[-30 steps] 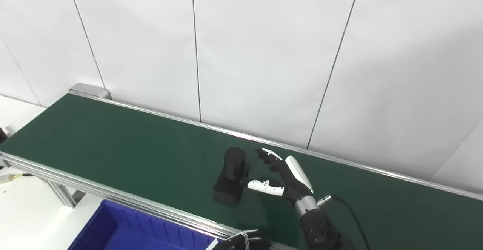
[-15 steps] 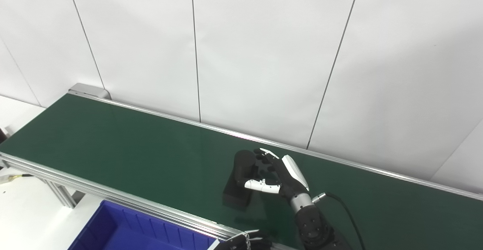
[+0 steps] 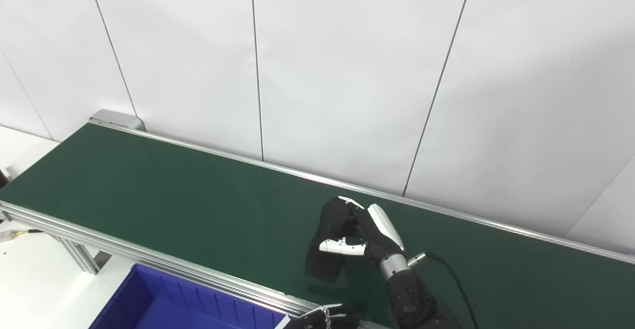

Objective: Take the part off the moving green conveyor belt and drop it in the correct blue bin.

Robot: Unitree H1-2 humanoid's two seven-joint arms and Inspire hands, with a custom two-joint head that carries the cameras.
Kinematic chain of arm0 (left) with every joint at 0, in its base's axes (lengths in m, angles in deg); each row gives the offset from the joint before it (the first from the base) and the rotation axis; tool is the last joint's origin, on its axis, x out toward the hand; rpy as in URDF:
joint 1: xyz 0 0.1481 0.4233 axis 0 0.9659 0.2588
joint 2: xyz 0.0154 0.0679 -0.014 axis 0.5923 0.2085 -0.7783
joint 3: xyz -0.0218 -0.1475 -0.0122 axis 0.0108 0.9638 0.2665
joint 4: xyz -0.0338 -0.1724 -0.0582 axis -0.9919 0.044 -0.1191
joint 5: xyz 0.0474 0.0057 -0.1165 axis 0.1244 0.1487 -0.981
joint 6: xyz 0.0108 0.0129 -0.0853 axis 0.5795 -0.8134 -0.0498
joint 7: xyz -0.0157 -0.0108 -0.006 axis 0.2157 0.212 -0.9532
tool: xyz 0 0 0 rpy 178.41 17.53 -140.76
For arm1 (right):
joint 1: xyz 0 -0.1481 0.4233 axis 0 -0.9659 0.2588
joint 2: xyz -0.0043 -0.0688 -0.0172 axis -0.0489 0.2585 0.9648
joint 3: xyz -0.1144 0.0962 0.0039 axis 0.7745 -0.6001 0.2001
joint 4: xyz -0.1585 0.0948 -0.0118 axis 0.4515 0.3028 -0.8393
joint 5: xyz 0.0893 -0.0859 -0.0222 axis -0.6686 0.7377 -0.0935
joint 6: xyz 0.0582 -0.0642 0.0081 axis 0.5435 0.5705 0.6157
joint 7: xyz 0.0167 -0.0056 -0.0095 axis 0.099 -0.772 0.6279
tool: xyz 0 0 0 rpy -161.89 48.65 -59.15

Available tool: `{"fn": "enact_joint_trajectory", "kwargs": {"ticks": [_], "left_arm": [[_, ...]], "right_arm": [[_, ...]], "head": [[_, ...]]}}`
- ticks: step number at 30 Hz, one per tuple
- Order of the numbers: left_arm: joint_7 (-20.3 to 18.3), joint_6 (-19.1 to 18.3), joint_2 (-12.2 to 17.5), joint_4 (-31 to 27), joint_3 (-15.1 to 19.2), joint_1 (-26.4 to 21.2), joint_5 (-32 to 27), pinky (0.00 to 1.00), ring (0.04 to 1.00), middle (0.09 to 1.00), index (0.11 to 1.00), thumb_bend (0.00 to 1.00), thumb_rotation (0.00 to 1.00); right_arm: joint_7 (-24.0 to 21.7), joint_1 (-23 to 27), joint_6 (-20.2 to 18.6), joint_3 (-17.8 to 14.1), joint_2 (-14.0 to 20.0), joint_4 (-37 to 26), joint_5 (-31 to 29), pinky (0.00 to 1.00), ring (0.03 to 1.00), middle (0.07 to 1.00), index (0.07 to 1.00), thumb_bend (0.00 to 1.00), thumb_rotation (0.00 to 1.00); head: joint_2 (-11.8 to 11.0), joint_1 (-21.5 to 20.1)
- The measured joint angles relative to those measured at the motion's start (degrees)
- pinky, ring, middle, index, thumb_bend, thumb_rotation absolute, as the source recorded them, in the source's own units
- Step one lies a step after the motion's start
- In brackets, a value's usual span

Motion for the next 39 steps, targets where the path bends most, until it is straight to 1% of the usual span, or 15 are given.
{"fn": "enact_joint_trajectory", "kwargs": {"ticks": [1, 2, 4, 5, 9, 12, 16, 20, 29, 30, 32, 34, 37, 39], "left_arm": [[0.0, 0.0, 0.0, 0.0, 0.0, 0.1, 0.0, 0.76, 0.765, 0.771, 0.794, 1.00, 0.29], [0.0, 0.0, 0.0, 0.0, 0.0, 0.1, 0.0, 0.76, 0.764, 0.770, 0.794, 1.00, 0.29], [0.0, 0.0, 0.0, -0.1, 0.0, 0.2, 0.0, 0.76, 0.763, 0.769, 0.793, 1.00, 0.30], [0.0, 0.0, 0.0, -0.1, 0.0, 0.2, 0.0, 0.76, 0.763, 0.769, 0.794, 1.00, 0.30], [0.0, 0.0, 0.0, -0.6, 0.0, 0.4, 0.0, 0.76, 0.768, 0.772, 0.796, 1.00, 0.31], [0.0, 0.0, 0.1, -1.2, 0.1, 0.6, 0.0, 0.76, 0.767, 0.773, 0.797, 1.00, 0.32], [0.0, 0.0, 0.1, -1.2, 0.2, 0.6, -0.1, 0.76, 0.768, 0.775, 0.796, 1.00, 0.31], [-0.1, 0.0, 0.2, -1.5, 0.3, 0.7, -1.2, 0.76, 0.766, 0.773, 0.799, 1.00, 0.30], [-0.1, -0.1, 0.3, -1.8, 0.3, 0.8, -1.2, 0.76, 0.768, 0.776, 0.800, 1.00, 0.31], [-0.1, -0.1, 0.4, -1.9, 0.3, 0.8, -1.2, 0.76, 0.768, 0.775, 0.800, 1.00, 0.31], [-0.1, -0.1, 0.4, -1.9, 0.3, 0.9, -1.2, 0.76, 0.768, 0.775, 0.800, 1.00, 0.31], [-0.1, -0.1, 0.4, -2.0, 0.3, 0.9, -1.2, 0.77, 0.767, 0.774, 0.799, 1.00, 0.31], [-0.1, -0.2, 0.4, -2.1, 0.4, 1.1, -1.2, 0.77, 0.766, 0.773, 0.799, 1.00, 0.31], [-0.1, -0.2, 0.5, -2.2, 0.4, 1.2, -1.3, 0.77, 0.766, 0.774, 0.801, 1.00, 0.31]], "right_arm": [[1.7, -0.1, 0.3, -0.2, -0.3, 0.2, 0.2, 0.58, 0.627, 0.565, 0.613, 0.60, 0.03], [3.3, -0.2, 0.7, -0.3, -0.5, 0.4, 0.5, 0.55, 0.537, 0.525, 0.575, 0.56, 0.01], [6.2, -0.3, 2.2, -0.7, -1.0, 1.5, 0.6, 0.51, 0.463, 0.501, 0.526, 0.53, 0.00], [7.5, -0.3, 2.9, -0.9, -1.2, 2.0, 0.7, 0.50, 0.454, 0.503, 0.512, 0.52, 0.00], [9.8, -0.4, 3.1, -1.0, -1.2, 2.2, 1.1, 0.48, 0.449, 0.508, 0.491, 0.52, 0.00], [10.1, -0.4, 3.1, -1.0, -1.2, 2.1, 1.3, 0.48, 0.455, 0.505, 0.485, 0.52, 0.00], [10.1, -0.5, 3.1, -1.0, -1.2, 1.5, 1.6, 0.43, 0.437, 0.495, 0.510, 0.52, 0.00], [10.1, -0.6, 3.1, -1.0, -1.2, 0.4, 1.6, 0.41, 0.428, 0.490, 0.521, 0.52, 0.00], [10.1, -1.4, 3.1, -1.3, -1.2, -1.0, 1.6, 0.42, 0.430, 0.487, 0.519, 0.52, 0.00], [10.1, -1.6, 3.1, -1.4, -1.2, -1.4, 1.5, 0.42, 0.429, 0.488, 0.520, 0.52, 0.00], [10.0, -2.3, 3.1, -1.8, -1.2, -3.0, 1.2, 0.41, 0.425, 0.489, 0.521, 0.52, 0.00], [9.7, -3.2, 3.0, -2.2, -1.1, -6.0, 1.1, 0.40, 0.422, 0.486, 0.524, 0.52, 0.00], [9.2, -5.3, 3.0, -2.8, -0.6, -12.3, 0.8, 0.40, 0.421, 0.486, 0.524, 0.52, 0.00], [8.5, -6.4, 2.9, -3.3, -0.2, -15.3, 0.5, 0.40, 0.428, 0.489, 0.517, 0.52, 0.00]], "head": [[0.0, 0.0], [0.0, 0.0], [0.2, -0.3], [0.2, -0.3], [0.4, -0.5], [0.5, -0.7], [0.7, -0.8], [0.9, -1.1], [1.1, -1.6], [1.2, -2.1], [1.2, -2.1], [1.5, -2.9], [1.7, -3.3], [1.8, -3.8]]}}
